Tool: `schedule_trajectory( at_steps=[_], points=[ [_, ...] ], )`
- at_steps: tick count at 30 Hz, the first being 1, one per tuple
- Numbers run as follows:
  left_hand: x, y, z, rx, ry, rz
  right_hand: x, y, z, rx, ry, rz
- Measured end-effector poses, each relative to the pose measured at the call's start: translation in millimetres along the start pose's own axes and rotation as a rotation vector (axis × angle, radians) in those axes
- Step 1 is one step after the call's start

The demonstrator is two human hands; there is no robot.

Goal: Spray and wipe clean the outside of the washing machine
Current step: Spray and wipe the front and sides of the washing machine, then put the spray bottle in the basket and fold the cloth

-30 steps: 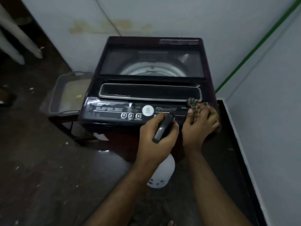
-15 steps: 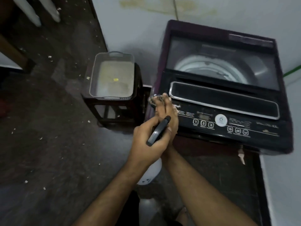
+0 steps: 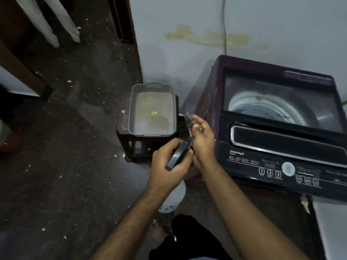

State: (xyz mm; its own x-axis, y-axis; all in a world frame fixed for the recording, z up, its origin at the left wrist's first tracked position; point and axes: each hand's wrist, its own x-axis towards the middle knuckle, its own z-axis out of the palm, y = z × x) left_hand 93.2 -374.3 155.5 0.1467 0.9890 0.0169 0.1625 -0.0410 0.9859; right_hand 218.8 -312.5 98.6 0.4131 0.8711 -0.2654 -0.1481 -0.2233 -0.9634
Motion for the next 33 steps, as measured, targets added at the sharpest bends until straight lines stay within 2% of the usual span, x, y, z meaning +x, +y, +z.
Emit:
schedule_trajectory(
  at_steps=[3, 8, 16, 21, 25, 29, 33],
  points=[
    [24, -15, -19, -0.024, 0.051, -0.068, 23, -1, 20, 0.107, 0.056, 0.065],
    [73, -25, -52, -0.158, 0.044, -0.263, 63, 0, 58, 0.056, 0.038, 0.057],
    [156, -49, -99, -0.313, 0.13, -0.406, 120, -25, 120, -0.177, -0.198, -0.106],
    [199, -75, -130, -0.356, 0.003, -0.536, 145, -39, 135, -0.364, -0.368, -0.269],
    [244, -87, -157, -0.358, -0.186, -0.491, 147, -54, 157, -0.568, -0.529, -0.266],
    [284, -105, -178, -0.32, -0.346, -0.412, 159, -61, 176, -0.824, -0.505, -0.318],
    [319, -131, -184, -0.28, -0.449, -0.481, 170, -58, 192, -1.077, -0.518, -0.297]
  ],
)
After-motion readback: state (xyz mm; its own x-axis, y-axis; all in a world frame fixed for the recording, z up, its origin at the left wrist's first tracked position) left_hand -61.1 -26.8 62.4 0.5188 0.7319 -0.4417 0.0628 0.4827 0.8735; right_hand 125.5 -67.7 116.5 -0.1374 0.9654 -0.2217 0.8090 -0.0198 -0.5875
